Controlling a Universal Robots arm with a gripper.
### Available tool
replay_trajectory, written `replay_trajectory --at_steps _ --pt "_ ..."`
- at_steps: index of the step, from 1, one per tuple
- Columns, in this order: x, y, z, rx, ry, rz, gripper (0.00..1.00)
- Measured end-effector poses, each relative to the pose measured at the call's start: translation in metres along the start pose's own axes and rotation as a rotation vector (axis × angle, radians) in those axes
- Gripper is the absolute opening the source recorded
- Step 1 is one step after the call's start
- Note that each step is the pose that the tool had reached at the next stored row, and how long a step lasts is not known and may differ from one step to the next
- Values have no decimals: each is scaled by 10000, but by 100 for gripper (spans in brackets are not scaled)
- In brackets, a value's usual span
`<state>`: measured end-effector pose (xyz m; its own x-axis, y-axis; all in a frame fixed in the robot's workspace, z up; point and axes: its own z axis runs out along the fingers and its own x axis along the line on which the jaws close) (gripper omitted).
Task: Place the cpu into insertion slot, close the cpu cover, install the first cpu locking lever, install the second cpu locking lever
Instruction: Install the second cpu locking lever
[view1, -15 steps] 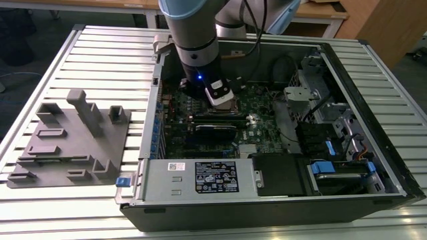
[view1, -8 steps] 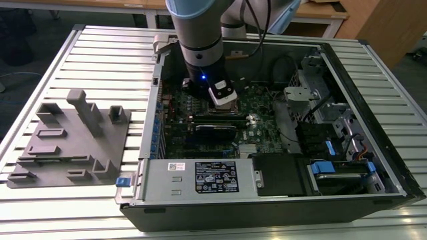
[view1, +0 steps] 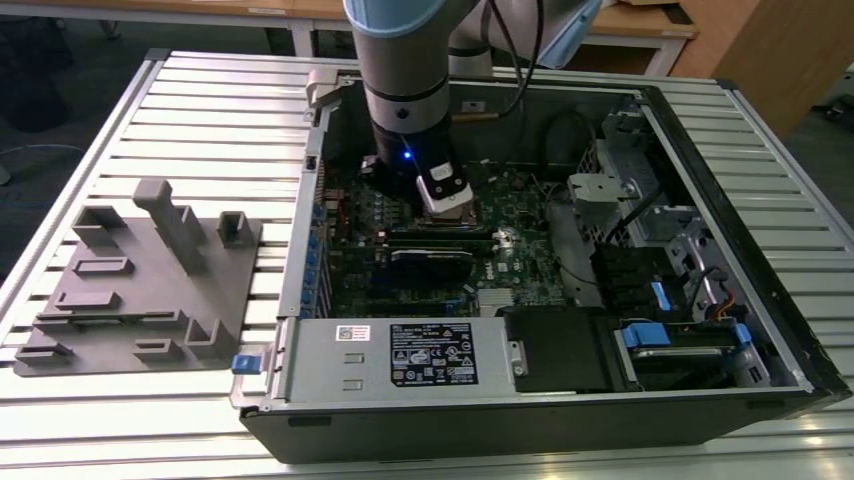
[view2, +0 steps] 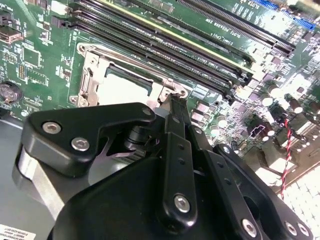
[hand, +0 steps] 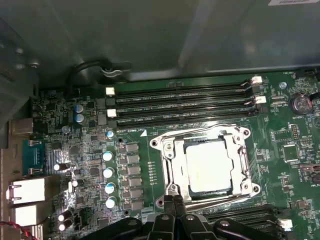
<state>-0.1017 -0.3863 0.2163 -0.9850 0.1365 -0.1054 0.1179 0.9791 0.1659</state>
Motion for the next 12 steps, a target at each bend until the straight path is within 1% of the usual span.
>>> replay_trajectory --at_steps 1,3,5,9,10,12 --pt "-15 2 3 3 23 2 11" --pt "-69 8 11 23 170 26 11" --pt "-126 15 19 48 360 56 11" --pt "-238 30 34 106 764 119 11" --pt "-259 35 37 124 848 129 11" --pt "-287 53 44 198 969 145 11"
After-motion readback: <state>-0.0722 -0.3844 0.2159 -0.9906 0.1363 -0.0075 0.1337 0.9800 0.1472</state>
